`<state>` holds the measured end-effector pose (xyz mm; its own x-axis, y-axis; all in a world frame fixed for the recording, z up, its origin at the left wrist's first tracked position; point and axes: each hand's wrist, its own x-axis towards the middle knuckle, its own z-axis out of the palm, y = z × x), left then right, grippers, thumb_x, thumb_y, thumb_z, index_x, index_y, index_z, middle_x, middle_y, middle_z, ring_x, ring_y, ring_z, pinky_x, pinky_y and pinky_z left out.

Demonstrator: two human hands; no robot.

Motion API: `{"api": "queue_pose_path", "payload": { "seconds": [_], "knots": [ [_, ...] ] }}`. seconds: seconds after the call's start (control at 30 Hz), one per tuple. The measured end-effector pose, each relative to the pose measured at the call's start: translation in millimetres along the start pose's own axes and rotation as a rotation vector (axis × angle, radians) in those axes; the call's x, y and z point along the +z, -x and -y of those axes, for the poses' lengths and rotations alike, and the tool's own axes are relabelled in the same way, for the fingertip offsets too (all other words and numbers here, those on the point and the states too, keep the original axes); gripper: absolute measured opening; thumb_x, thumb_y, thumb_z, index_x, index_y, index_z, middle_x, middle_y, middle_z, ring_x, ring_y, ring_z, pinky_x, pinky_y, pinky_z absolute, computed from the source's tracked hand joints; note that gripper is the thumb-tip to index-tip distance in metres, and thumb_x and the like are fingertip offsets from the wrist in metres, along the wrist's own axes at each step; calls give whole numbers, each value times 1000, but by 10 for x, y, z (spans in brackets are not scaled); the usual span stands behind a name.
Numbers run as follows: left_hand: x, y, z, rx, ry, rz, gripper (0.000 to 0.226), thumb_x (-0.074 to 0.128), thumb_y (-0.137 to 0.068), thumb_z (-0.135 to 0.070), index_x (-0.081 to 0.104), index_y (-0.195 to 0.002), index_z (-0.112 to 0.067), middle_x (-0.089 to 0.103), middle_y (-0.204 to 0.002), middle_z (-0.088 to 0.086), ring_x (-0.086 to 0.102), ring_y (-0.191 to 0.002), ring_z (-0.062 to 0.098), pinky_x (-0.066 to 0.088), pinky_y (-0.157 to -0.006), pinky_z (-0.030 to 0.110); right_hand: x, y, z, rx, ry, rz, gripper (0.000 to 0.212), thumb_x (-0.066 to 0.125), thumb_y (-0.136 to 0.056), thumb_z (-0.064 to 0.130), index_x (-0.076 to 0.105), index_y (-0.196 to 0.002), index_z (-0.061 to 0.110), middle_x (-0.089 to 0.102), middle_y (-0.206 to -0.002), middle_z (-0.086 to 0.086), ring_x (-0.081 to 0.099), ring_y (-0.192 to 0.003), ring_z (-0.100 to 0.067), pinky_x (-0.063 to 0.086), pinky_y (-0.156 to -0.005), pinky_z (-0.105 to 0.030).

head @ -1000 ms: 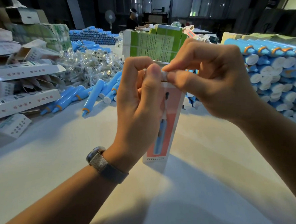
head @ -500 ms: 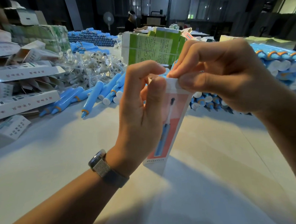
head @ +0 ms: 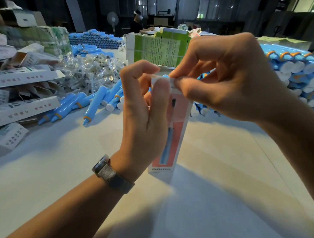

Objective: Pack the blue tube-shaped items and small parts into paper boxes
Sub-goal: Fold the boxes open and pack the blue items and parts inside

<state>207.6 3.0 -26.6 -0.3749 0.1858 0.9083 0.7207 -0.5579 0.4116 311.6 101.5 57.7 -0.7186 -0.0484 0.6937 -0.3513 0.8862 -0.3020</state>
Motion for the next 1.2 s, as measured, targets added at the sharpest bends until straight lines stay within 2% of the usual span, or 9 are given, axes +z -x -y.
{"api": "queue_pose_path", "payload": {
  "seconds": [0.1,0.2,0.3,0.37,0.6,0.77,0.87,1.0,1.2],
  "knots": [
    [-4,-20,27,-32,48,24,25,50,-100,-17,30,-114,-22,44,-85,-6,49,-64,-1,42,-61,14,-12,5,15,-1,48,2,8,69,-83,9,70,-87,16,59,-75,15,60,-67,-1,43,-58,-8],
    [-30,-15,34,-32,59,65,38,62,-96,-24,31,-116,-25,49,-94,-7,56,-69,-1,46,-62,15,-69,-1,34,38,38,29,9,69,-83,10,72,-86,17,62,-74,14,65,-67,-5,48,-58,-14],
    [-54,9,29,-86,-6,131,68,86,-75,-25,32,-116,-34,53,-106,5,67,-73,22,55,-59,37,-87,-9,48,71,67,12,9,69,-80,15,73,-84,22,67,-72,8,69,-64,-14,55,-55,-30],
    [-49,35,22,-82,-40,164,75,87,-71,-17,31,-117,-35,53,-109,9,66,-74,30,55,-59,45,-67,-11,65,62,90,6,14,65,-76,19,72,-85,27,66,-74,6,68,-67,-14,55,-57,-30],
    [-9,57,-21,-71,-32,158,64,72,-73,-8,29,-117,-25,46,-103,5,56,-66,23,48,-57,32,-124,-32,49,1,55,119,17,65,-78,8,73,-89,18,62,-78,6,64,-74,-13,47,-65,-16],
    [-11,70,-37,-75,-37,149,57,70,-75,-10,27,-110,-24,44,-98,11,54,-61,31,47,-53,43,-127,-14,38,14,-12,158,23,62,-79,5,70,-92,22,53,-76,7,58,-71,-9,41,-64,-10],
    [-19,78,-20,-66,-72,139,56,70,-76,-13,26,-108,-26,43,-96,3,54,-61,27,47,-52,42,-109,3,0,26,-45,155,23,61,-82,5,71,-97,19,49,-77,5,55,-71,-5,42,-65,-11],
    [-29,79,8,-79,-73,101,61,73,-78,-3,25,-107,-26,45,-99,2,63,-74,39,52,-61,52,-27,42,-66,31,-88,130,25,66,-85,8,69,-109,16,45,-80,1,49,-76,-5,43,-67,-15],
    [-38,73,37,-63,-100,67,64,75,-80,0,24,-106,-28,41,-98,-5,58,-74,31,50,-65,51,85,112,-117,75,-117,-29,16,75,-84,10,68,-97,18,58,-87,3,64,-81,-4,51,-61,-21]
  ]
}}
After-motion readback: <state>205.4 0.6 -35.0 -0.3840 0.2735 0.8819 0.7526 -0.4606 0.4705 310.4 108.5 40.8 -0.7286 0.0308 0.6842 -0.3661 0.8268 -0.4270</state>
